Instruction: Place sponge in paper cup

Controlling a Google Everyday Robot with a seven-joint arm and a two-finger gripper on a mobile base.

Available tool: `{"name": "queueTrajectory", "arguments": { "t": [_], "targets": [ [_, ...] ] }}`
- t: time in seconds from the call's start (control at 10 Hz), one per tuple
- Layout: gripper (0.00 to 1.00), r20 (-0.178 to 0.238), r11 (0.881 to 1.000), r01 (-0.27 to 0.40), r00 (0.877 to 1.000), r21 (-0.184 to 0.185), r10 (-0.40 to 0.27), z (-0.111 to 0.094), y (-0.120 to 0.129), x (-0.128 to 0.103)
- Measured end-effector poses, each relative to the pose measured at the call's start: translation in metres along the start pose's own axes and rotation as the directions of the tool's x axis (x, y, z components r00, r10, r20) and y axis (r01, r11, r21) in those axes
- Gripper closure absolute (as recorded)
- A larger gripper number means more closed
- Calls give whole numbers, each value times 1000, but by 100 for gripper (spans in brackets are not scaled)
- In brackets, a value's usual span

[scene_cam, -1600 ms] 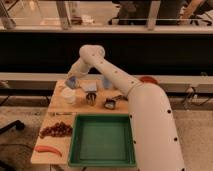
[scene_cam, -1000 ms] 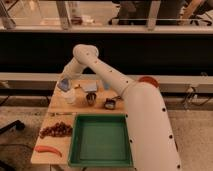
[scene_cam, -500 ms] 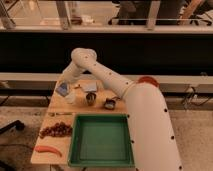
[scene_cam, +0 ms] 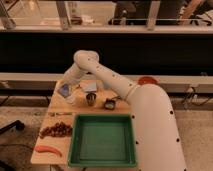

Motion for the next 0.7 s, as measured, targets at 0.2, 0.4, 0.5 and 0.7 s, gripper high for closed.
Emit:
{"name": "queueTrajectory", "arguments": {
  "t": [0.2,0.4,0.5,0.7],
  "targets": [
    [100,4,1000,5,1000,3,-5,2,-1,3],
    [100,14,1000,11,1000,2,-11,5,-4,3],
    [96,17,1000,16,1000,-2,-16,6,-4,4],
    [77,26,999,36,999,-8,-36,8,-7,1]
  ]
}}
